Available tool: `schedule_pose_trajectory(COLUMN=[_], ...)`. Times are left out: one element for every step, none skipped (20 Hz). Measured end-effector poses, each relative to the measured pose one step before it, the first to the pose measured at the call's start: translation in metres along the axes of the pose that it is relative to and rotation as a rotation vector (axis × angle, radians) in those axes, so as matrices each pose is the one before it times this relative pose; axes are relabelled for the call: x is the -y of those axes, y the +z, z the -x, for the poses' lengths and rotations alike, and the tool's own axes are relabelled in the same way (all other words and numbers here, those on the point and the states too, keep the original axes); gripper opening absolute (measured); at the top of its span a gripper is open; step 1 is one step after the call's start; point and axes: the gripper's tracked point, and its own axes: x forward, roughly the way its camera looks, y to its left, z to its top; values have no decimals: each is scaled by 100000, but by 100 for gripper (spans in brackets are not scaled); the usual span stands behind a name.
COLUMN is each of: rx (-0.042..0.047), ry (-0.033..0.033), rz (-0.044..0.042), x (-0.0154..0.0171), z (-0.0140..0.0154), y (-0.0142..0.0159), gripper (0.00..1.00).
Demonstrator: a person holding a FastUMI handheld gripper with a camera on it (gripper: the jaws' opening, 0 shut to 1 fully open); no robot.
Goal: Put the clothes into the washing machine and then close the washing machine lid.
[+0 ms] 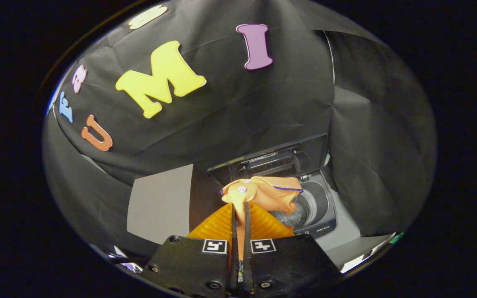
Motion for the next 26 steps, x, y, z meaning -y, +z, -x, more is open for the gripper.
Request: schedule_pose_trajectory(rx=[-971,-828,-863,-728,-553,-869,-1059,-1359,-1511,-1062,-1005,-710,-740,-686,-663,-636,-555,-564,-548,-631,-923,-682,-775,-643,-629,-876], ry=[-82,-505,-237,-339,-645,-926,-686,-734,-596,-641,-783,-791,-522,-454,-541,-692,-411,-684,-685,-531,-286,-569,-959,-1111,-921,-1440], rz=[1007,661,520,394,715,229,544,395,415,600,814,872,634,602,253,-16,170,130,110,-341,-242,-581,-387,-596,-388,-410], x=[263,275,273,314,437,532,336,323,349,277,287,244,264,155,228,149,265,243,241,174,157,127,161,231,238,317], z=[-553,-633,-735,-744,-829,-843,-621,-567,-566,-724,-591,-675,-658,-627,-640,-664,-653,-802,-752,-787,-889,-709,-864,-751,-862,-759], y=[-359,-184,-148,-139,-101,-209,-205,-245,-306,-285,-279,-211,-210,-170,-123,-141,-153,-127,49,-119,-228,-146,-139,-56,-166,-134], gripper=[8,8,8,8,8,8,8,8,8,8,8,8,8,8,8,8,8,8,8,8,8,8,8,8,9,10])
